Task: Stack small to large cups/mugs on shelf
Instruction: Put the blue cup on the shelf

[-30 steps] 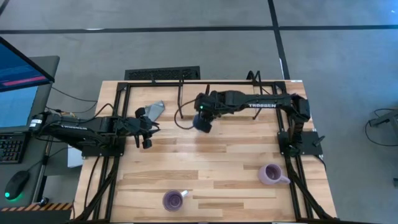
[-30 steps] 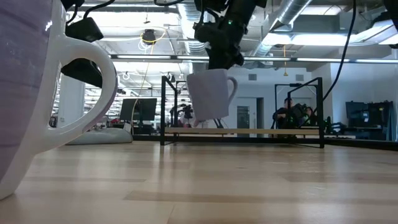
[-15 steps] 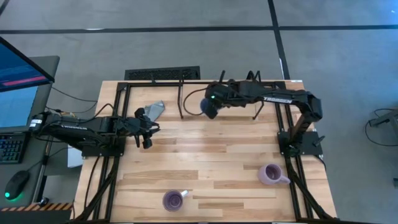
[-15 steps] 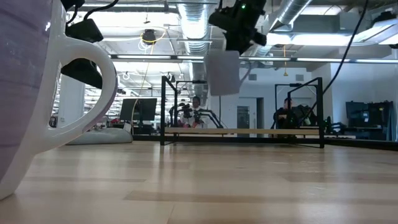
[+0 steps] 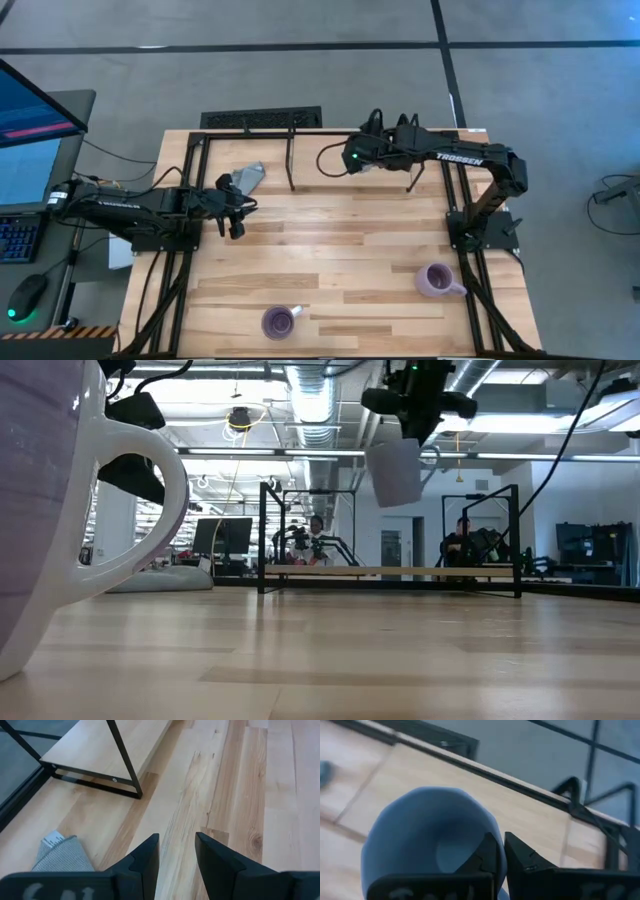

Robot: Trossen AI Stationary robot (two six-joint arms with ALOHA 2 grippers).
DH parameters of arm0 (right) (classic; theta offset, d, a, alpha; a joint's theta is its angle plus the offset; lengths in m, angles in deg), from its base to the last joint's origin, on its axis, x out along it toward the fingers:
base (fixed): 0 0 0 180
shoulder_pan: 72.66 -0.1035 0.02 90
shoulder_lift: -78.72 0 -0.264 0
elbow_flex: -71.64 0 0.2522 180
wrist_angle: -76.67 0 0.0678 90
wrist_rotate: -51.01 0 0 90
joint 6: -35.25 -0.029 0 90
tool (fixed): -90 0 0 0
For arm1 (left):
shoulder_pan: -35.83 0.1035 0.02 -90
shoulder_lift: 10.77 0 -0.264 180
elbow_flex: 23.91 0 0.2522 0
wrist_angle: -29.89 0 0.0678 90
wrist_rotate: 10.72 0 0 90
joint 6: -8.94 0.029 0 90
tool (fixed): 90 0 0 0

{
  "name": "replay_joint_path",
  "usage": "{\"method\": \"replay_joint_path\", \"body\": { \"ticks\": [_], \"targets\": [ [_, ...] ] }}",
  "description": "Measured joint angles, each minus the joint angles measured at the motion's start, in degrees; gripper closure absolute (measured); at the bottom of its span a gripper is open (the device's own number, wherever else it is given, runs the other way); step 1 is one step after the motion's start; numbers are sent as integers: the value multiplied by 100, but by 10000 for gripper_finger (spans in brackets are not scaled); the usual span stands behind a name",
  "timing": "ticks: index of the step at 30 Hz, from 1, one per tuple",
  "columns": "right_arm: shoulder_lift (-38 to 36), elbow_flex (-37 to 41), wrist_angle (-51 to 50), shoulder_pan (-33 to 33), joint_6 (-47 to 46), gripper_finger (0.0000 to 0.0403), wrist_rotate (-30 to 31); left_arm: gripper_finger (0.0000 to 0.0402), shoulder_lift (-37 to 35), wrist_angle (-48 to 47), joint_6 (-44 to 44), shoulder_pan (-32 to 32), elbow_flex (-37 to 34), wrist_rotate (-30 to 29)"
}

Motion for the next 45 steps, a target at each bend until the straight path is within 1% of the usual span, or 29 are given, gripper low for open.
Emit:
{"method": "replay_joint_path", "body": {
  "ticks": [3,7,10,12,15,18,20,24,26,28,30,34,38,41,45],
  "targets": [
    [98,0,-2,-49,-466,377,261,283,0,-12,0,0,0,-2],
    [153,-4,-156,-118,-1136,376,390,283,0,-42,1,0,0,-3],
    [173,7,-433,-119,-1721,376,586,283,0,-128,2,0,0,-4],
    [230,20,-351,-111,-2002,377,722,283,0,-244,2,0,0,-4],
    [270,144,-672,-109,-2338,377,605,283,0,-357,-59,0,0,-4],
    [249,395,-400,-122,-2773,377,585,283,0,-353,-89,0,0,-4],
    [259,605,-573,-116,-2990,377,472,283,0,-353,-92,0,0,-7],
    [257,994,-339,-102,-3472,377,353,283,0,-353,-98,0,0,2],
    [257,1185,-354,-92,-3629,377,248,283,0,-352,-98,0,0,5],
    [257,1335,-82,-100,-3838,377,250,283,0,-352,-99,-1,0,7],
    [257,1447,-31,-90,-3994,377,258,283,0,-353,-101,-1,0,7],
    [257,1602,398,46,-4182,377,278,283,0,-355,-101,-1,0,9],
    [259,1682,692,213,-4194,377,275,283,0,-355,-101,-2,0,19],
    [257,1674,735,329,-4200,377,306,283,0,-355,-101,-2,0,26],
    [257,1674,771,549,-4186,377,128,283,0,-356,-101,-1,0,26]
  ]
}}
